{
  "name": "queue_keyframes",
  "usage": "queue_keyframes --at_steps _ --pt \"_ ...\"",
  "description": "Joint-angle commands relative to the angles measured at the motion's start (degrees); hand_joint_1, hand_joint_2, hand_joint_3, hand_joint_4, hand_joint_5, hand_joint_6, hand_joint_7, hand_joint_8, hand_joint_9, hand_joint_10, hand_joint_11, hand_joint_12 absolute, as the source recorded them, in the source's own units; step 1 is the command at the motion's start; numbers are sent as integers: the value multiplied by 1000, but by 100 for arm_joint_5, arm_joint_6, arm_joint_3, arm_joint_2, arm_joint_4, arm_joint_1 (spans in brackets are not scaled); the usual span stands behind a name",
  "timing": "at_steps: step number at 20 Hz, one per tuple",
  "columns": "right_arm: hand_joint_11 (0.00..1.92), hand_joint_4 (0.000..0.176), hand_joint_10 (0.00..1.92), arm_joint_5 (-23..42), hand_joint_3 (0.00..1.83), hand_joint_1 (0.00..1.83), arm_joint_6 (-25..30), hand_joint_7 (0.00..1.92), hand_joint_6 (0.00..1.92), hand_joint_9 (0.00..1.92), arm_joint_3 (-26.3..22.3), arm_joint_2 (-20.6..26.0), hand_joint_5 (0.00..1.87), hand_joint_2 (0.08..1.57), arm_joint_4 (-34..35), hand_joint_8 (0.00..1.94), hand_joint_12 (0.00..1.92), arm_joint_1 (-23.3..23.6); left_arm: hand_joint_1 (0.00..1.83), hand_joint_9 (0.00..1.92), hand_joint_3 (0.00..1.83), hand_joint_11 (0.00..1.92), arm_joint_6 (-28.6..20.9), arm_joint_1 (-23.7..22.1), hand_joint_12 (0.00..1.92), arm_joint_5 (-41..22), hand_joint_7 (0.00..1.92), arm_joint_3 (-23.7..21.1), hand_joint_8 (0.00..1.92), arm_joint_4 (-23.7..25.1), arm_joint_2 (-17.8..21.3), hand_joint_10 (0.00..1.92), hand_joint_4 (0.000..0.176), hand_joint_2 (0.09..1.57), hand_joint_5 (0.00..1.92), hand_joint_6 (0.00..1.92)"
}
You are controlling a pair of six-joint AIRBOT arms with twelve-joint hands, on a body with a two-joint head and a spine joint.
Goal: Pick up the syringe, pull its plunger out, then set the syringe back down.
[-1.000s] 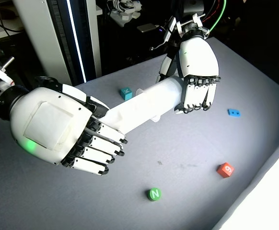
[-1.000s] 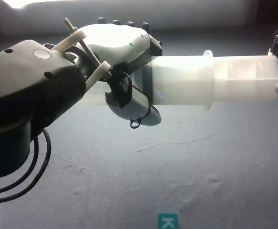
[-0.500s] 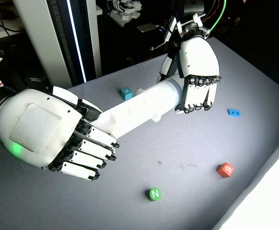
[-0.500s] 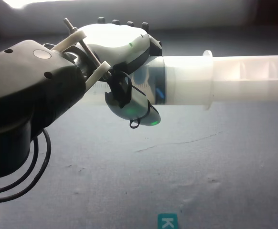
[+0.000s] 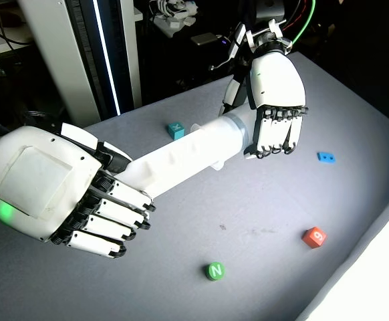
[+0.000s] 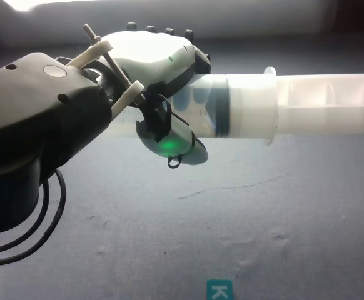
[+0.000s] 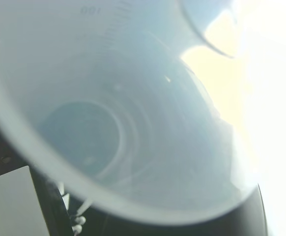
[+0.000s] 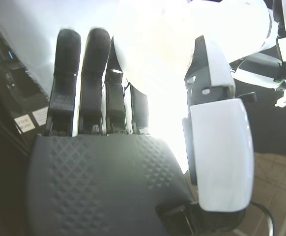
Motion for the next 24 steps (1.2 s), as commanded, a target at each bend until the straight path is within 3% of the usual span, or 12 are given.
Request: queue_keyframes --at_steps 1,3,5,9,13,15,17,18,19,20,23,24 --pt "391 8 1535 652 1 1113 9 666 1441 500 83 104 665 1296 115 1578 1646 41 1350 752 0 472 105 -66 1343 -359 867 16 1088 345 68 1366 0 1176 846 1279" --pt "407 17 1555 653 1 1109 35 666 1484 502 81 92 655 1298 101 1557 1665 42 1355 767 0 469 105 -75 1365 -359 888 18 1072 345 68 1355 0 1164 879 1208" --pt "356 0 1575 653 2 1114 41 622 1411 450 81 79 689 1301 91 1635 1699 42 1353 750 1 450 105 -79 1379 -359 878 18 1114 345 68 1369 0 1167 877 1201" --pt "367 1 1551 656 4 1112 56 646 1437 468 80 65 662 1301 91 1607 1676 43 1353 757 1 474 105 -79 1375 -359 885 19 1078 345 68 1369 0 1167 868 1225" --pt "379 17 1532 656 1 1110 58 658 1467 475 80 55 666 1297 89 1561 1671 43 1352 751 0 463 105 -81 1378 -359 872 10 1098 345 68 1377 0 1170 869 1220" --pt "272 0 1505 656 0 1121 71 601 1381 418 80 51 721 1297 83 1626 1654 43 1352 748 0 460 111 -81 1377 -359 869 4 1112 345 68 1373 0 1171 871 1218" --pt "10 0 843 656 0 799 75 355 602 204 80 50 355 1218 78 645 1205 43 1354 760 0 474 129 -80 1369 -359 875 -2 1097 344 68 1363 0 1167 875 1208" --pt "1 0 503 656 0 689 76 269 265 141 80 50 213 1140 72 260 822 42 1352 752 1 481 129 -80 1361 -359 866 -2 1102 344 68 1375 0 1171 869 1223" --pt "0 0 230 656 0 548 76 127 82 61 80 50 71 1105 67 76 464 42 1354 759 0 468 129 -81 1374 -359 880 -2 1088 344 68 1377 0 1166 880 1190" --pt "0 0 112 656 0 476 76 56 16 23 80 49 13 1086 52 17 295 42 1354 755 0 462 129 -81 1378 -359 880 -2 1094 344 68 1377 0 1165 889 1176" --pt "0 0 52 656 0 435 81 29 2 22 80 47 2 1051 31 5 251 42 1352 751 1 454 129 -81 1394 -359 876 -6 1089 344 68 1380 0 1168 876 1213" --pt "0 0 10 656 0 282 81 5 0 4 80 47 0 923 29 0 49 42 1351 748 1 465 129 -83 1372 -359 856 -6 1134 344 68 1375 0 1172 877 1207"
